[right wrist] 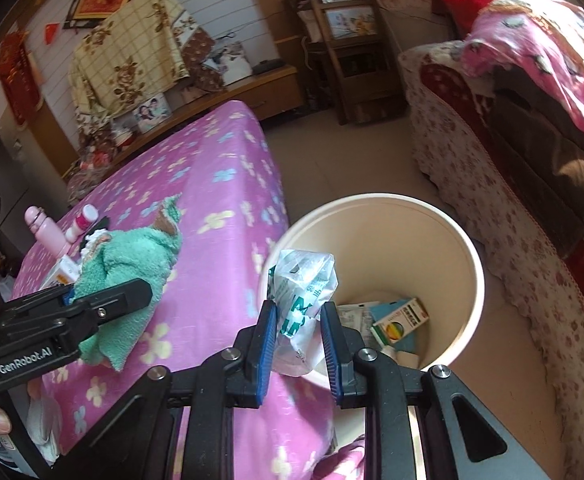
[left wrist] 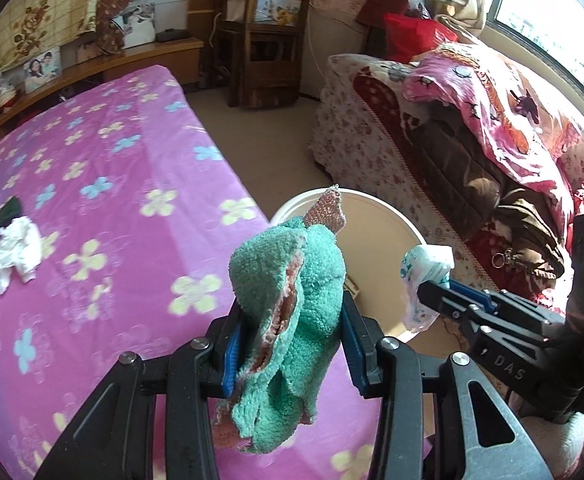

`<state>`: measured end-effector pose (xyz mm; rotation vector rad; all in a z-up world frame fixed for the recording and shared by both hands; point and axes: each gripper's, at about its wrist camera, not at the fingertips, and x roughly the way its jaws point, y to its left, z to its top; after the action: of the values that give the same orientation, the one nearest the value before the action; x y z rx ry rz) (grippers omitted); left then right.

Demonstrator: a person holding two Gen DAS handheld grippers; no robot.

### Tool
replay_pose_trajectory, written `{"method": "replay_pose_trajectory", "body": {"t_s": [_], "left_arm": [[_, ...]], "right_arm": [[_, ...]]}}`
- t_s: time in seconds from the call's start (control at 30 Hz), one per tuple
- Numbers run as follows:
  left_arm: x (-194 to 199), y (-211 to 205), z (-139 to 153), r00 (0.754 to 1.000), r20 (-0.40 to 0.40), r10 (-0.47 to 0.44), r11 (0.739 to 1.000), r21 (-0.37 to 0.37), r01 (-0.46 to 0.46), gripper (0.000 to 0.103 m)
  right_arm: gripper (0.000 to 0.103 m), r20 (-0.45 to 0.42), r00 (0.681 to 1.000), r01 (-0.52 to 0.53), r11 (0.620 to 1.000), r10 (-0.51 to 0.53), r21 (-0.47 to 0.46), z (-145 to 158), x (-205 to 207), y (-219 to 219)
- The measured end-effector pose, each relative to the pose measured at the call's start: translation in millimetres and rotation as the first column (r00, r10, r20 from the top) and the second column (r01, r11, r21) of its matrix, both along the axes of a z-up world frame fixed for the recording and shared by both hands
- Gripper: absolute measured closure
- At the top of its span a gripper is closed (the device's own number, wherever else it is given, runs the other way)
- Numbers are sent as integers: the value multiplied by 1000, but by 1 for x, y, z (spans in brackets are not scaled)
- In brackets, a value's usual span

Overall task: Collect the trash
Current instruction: 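Carry the towel and tissue over the bucket and open both tools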

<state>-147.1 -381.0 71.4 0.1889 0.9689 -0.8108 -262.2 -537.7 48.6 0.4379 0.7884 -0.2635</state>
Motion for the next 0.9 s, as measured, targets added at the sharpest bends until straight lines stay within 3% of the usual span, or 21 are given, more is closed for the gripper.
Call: {"method": "replay_pose_trajectory", "body": {"t_s": [0.33,0.7,0.9], "left_arm": [[2,-37,-11,997,-60,-47,999,-30,45,59],[9,-51,-19,992,-113,-55,996,-77,47,57],[13,-48,-22,990,-130,-53,995,-92,41,45]], "right_arm": [[78,-28,998,64,997,-63,45,-21,-4,-32],[77,-48,993,114,992,-111,61,-32,0,-46],[76,-67,989,138,986,-131,99,-40,3,-52]]}}
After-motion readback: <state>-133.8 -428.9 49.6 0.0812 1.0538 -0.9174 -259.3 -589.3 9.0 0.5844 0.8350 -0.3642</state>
